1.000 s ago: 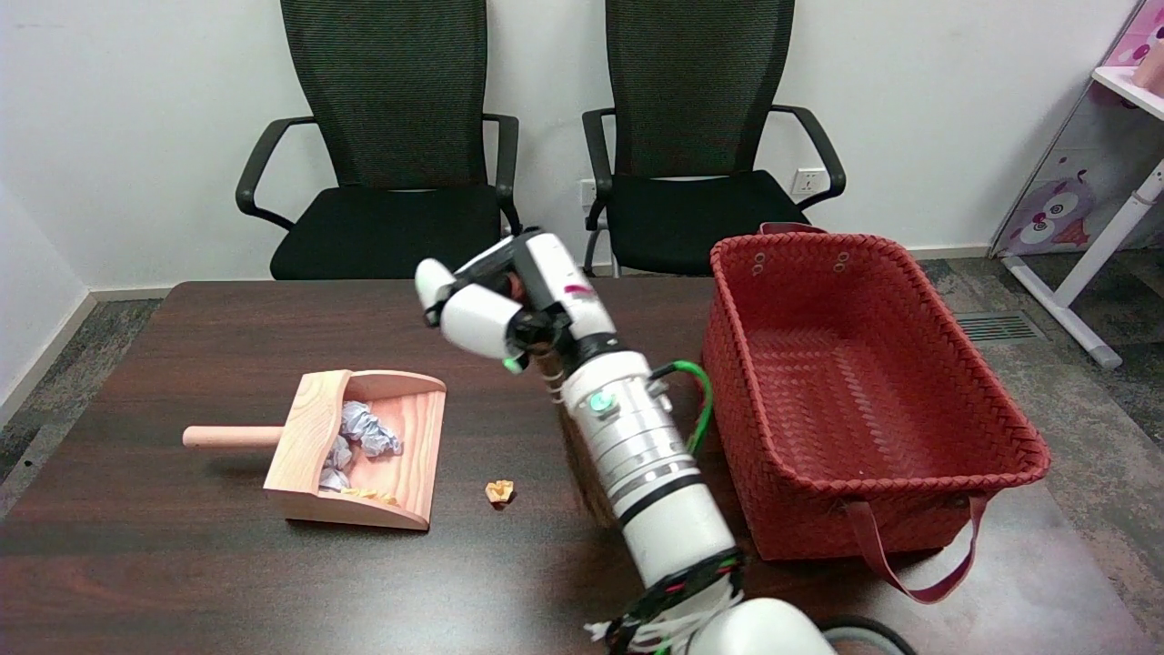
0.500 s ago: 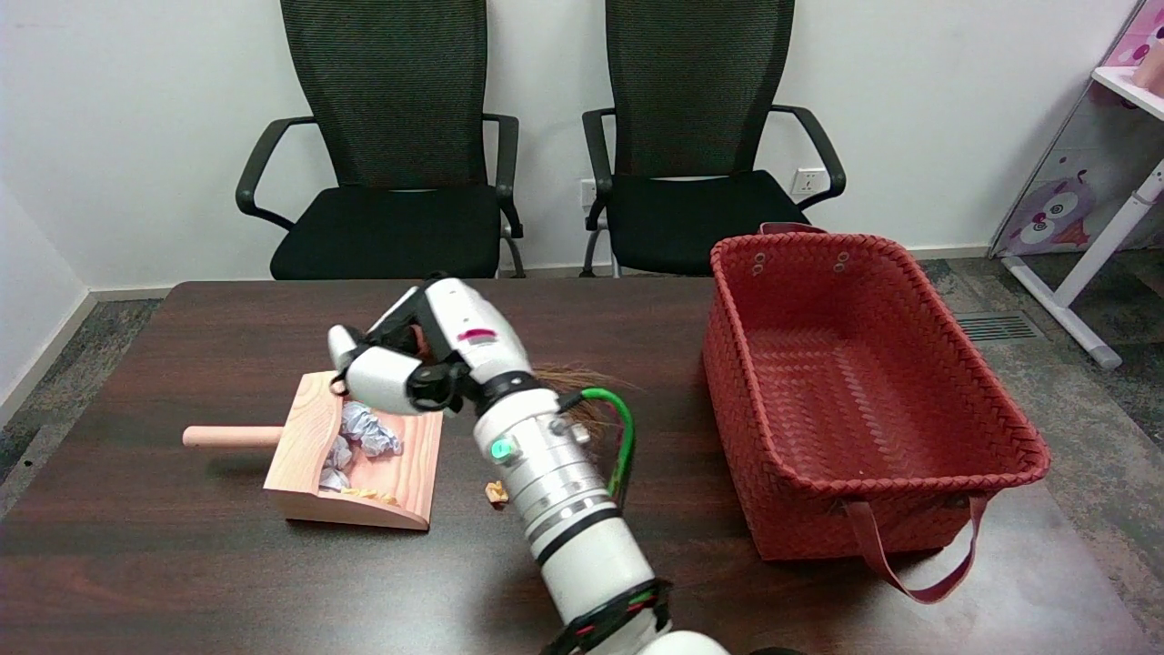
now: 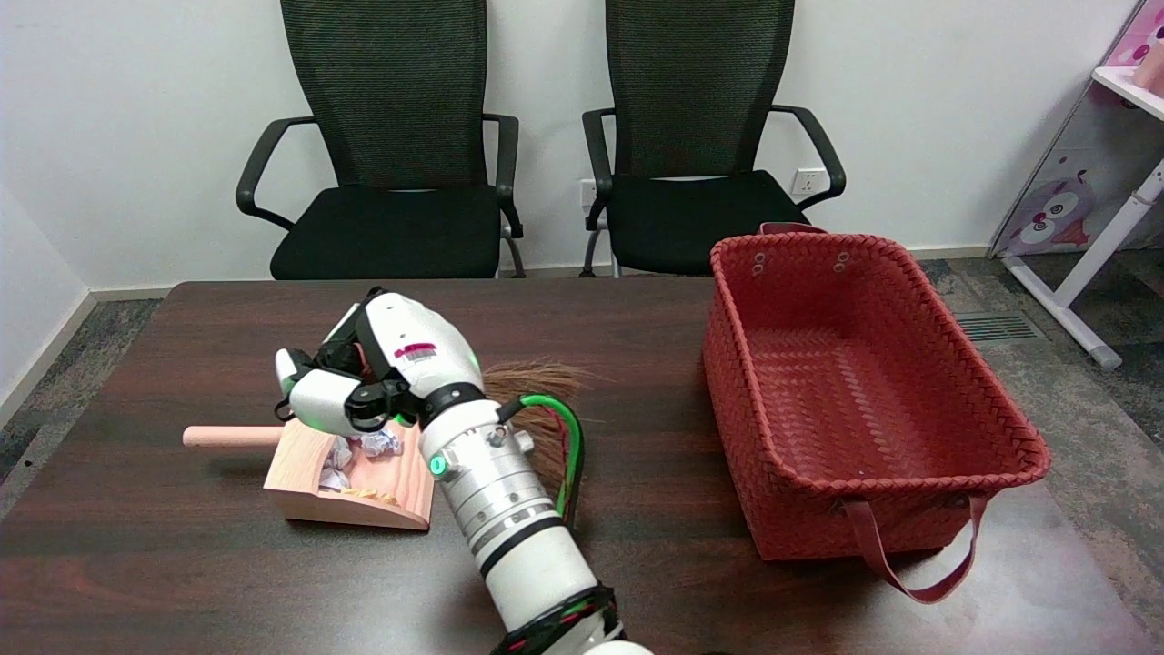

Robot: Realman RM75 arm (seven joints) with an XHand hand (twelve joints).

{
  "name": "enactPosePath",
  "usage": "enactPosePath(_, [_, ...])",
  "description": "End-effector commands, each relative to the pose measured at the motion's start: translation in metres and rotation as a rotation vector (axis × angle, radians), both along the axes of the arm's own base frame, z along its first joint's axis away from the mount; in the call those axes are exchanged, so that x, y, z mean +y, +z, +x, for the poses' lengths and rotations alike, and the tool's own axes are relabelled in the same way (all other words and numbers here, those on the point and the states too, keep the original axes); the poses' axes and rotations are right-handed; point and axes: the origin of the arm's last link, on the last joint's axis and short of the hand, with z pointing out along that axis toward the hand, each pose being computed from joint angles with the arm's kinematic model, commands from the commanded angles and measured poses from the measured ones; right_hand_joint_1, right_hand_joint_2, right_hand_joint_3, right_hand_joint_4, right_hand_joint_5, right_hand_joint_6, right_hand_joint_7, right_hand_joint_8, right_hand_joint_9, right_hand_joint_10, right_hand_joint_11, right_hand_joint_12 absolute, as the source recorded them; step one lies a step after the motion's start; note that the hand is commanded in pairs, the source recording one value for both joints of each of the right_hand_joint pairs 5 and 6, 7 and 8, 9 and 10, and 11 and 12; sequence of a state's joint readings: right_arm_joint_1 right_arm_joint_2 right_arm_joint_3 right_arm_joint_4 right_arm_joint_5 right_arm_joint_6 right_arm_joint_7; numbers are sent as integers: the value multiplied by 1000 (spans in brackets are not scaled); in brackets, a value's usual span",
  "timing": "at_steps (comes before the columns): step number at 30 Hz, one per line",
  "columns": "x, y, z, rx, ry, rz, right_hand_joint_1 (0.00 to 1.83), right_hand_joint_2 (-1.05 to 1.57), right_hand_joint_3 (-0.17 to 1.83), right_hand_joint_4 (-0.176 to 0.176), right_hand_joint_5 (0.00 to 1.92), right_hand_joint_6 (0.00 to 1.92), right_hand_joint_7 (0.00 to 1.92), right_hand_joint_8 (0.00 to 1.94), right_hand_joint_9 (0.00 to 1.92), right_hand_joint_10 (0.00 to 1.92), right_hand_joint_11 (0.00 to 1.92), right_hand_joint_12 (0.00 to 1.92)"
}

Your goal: Sweep the paper ball into the dustpan.

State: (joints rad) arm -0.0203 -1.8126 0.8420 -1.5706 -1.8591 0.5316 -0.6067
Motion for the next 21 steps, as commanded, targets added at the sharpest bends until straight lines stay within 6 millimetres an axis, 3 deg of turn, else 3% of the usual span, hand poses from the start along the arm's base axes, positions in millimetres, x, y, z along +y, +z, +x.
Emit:
enactPosePath(1, [-18,-16,-14,15,-32,-9,958,1571,1640,4,1920,1920,1920,1920,1920,1920,1920,1920])
enactPosePath(11, [-31,-17,-30,-71,-85,-11,917,1571,1729,-1,1920,1920,1920,1920,1920,1920,1920,1920])
enactPosePath(21, [-35,-15,-40,-77,-97,-22,916,1571,1683,-2,1920,1920,1920,1920,1920,1920,1920,1920])
